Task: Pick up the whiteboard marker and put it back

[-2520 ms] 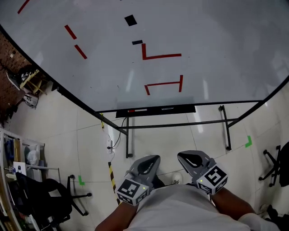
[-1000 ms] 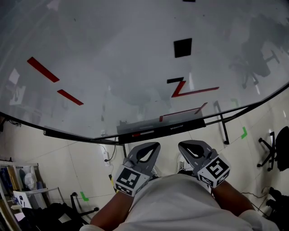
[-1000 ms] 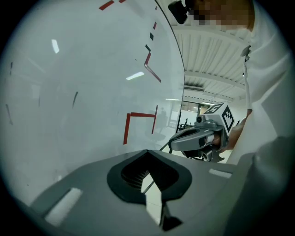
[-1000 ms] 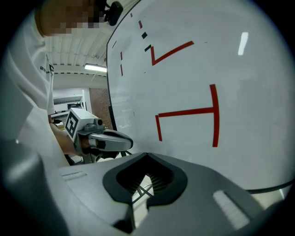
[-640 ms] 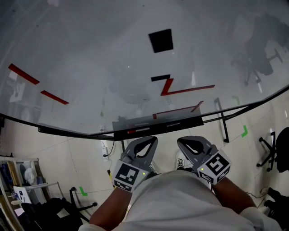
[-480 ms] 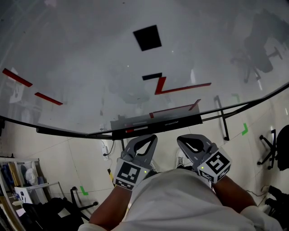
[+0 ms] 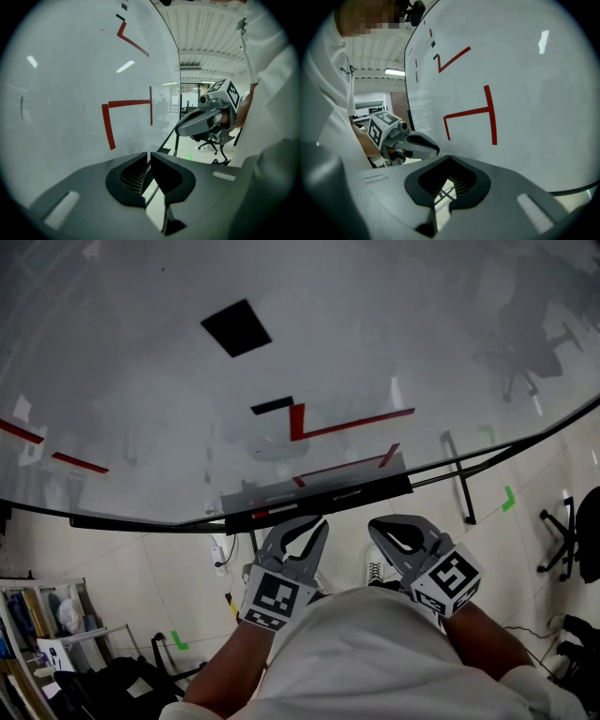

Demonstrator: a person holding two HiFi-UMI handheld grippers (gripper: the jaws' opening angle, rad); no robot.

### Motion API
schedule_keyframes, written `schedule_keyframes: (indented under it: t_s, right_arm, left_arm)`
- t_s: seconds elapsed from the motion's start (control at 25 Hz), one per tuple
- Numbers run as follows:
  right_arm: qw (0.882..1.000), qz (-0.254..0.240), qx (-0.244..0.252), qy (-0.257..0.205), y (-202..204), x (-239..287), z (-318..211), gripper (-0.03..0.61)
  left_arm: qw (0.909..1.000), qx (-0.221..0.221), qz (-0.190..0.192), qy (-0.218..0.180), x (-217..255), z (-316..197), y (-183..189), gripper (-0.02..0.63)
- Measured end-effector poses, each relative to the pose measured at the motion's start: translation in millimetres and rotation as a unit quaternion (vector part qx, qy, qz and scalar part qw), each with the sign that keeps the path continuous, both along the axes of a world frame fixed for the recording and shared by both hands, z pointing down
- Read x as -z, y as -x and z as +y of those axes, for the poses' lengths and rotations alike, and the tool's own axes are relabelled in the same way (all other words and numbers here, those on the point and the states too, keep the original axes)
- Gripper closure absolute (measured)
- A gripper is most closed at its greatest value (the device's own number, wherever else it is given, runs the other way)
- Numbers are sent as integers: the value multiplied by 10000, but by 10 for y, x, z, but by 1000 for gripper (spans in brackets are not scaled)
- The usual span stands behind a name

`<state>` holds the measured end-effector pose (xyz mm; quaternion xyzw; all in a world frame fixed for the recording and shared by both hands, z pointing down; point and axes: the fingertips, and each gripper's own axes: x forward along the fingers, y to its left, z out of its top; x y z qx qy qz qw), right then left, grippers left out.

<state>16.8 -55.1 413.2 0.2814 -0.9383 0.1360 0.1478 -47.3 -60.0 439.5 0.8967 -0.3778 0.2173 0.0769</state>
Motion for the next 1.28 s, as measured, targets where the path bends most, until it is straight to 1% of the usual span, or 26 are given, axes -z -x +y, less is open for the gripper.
schedule_keyframes:
  t_s: [0.08, 0.24, 0.36, 0.48, 0.6, 0.76, 0.92, 1.08, 1.2, 1.28]
  right_arm:
    - [10000, -21, -36, -8, -25, 3, -11, 577]
    - [9999, -52, -95, -8, -82, 1, -29, 577]
    - [9999, -42, -134, 17, -125, -25, -40, 577]
    - [9998, -62, -172, 42, -158, -47, -55, 577]
    - [9998, -70, -182, 67, -180, -60, -60, 577]
    - [9997, -75, -215, 88, -215, -72, -81, 577]
    - [9996, -81, -246, 94, -241, -84, -110, 577]
    - [9995, -97, -273, 131, -259, -114, -121, 577]
    - [9996, -81, -266, 103, -264, -97, -130, 577]
    - [9996, -62, -272, 97, -274, -94, -133, 577]
  left_arm:
    - [9999, -64, -149, -20, -39, -20, -20, 588]
    - [9967, -224, -779, -80, -208, -55, -56, 580]
    - [9937, -339, -1072, -41, -324, -88, -103, 580]
    - [9910, -416, -1270, 100, -451, -117, -140, 580]
    - [9893, -465, -1365, 211, -549, -144, -175, 568]
    - [9858, -542, -1583, 147, -607, -196, -213, 568]
    - [9785, -668, -1948, 83, -690, -236, -236, 568]
    - [9700, -776, -2302, 109, -808, -278, -243, 568]
    - [9656, -837, -2460, 143, -873, -307, -259, 568]
    - [9641, -873, -2500, 185, -911, -319, -275, 568]
